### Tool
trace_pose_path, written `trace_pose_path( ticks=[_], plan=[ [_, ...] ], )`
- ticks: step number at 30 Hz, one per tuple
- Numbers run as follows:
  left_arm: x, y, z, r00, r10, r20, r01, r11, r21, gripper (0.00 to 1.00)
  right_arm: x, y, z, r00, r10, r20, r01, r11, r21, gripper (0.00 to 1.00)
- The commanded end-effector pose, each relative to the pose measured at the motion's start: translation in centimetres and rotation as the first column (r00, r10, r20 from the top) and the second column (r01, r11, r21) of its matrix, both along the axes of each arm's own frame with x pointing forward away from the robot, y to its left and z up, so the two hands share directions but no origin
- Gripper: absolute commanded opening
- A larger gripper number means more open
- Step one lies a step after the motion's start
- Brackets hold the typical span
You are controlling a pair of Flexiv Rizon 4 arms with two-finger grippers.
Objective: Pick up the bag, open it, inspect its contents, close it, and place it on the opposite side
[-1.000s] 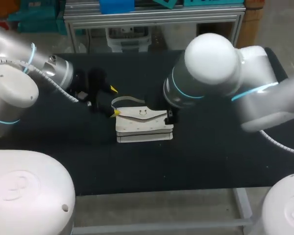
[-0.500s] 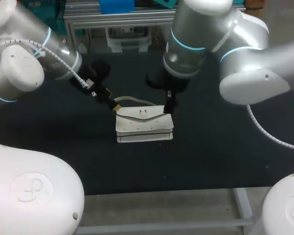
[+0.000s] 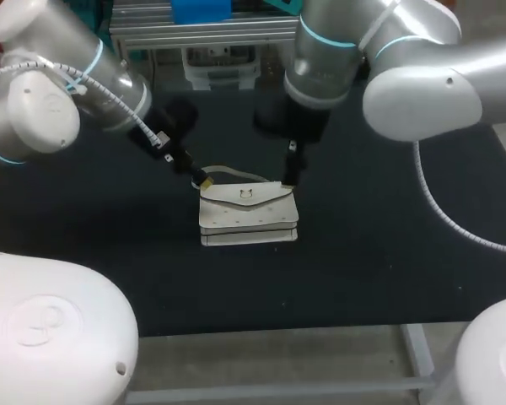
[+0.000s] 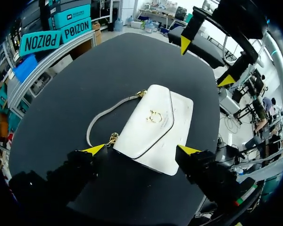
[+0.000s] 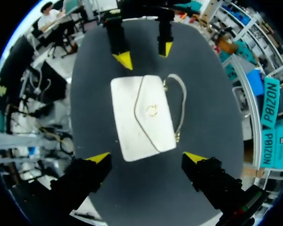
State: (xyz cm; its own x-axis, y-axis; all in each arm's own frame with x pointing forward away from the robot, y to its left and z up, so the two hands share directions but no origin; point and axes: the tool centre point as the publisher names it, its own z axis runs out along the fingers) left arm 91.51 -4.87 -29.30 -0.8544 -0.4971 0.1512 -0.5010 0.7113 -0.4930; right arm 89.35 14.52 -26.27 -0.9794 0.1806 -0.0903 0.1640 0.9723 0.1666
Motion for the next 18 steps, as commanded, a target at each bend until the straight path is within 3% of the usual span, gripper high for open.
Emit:
trace_pose_path(
  ticks=[1, 6, 12, 13, 18],
  plan=[
    [0.1, -0.9, -0.4, 0.941, 0.294, -0.169, -0.297, 0.955, 0.006, 1.00, 1.0, 0.3, 1.0, 0.963, -0.236, -0.133, 0.243, 0.969, 0.040, 1.00],
    [0.1, -1.4, -0.5, 0.818, 0.467, -0.337, -0.484, 0.874, 0.037, 1.00, 2.2, -1.7, 1.2, 0.791, -0.518, -0.325, 0.573, 0.814, 0.098, 1.00],
    [0.0, -0.3, -0.5, 0.635, 0.561, -0.531, -0.666, 0.746, -0.009, 1.00, 2.4, -4.1, 0.4, 0.592, -0.634, -0.499, 0.777, 0.613, 0.144, 1.00],
    [-0.1, -0.1, -0.5, 0.601, 0.605, -0.521, -0.717, 0.697, -0.017, 1.00, 2.2, -4.5, 0.2, 0.572, -0.634, -0.521, 0.794, 0.587, 0.158, 1.00],
    [-0.1, -0.1, -0.5, 0.601, 0.605, -0.521, -0.717, 0.697, -0.017, 1.00, 1.8, -4.5, -0.1, 0.584, -0.643, -0.497, 0.785, 0.602, 0.144, 1.00]
  ],
)
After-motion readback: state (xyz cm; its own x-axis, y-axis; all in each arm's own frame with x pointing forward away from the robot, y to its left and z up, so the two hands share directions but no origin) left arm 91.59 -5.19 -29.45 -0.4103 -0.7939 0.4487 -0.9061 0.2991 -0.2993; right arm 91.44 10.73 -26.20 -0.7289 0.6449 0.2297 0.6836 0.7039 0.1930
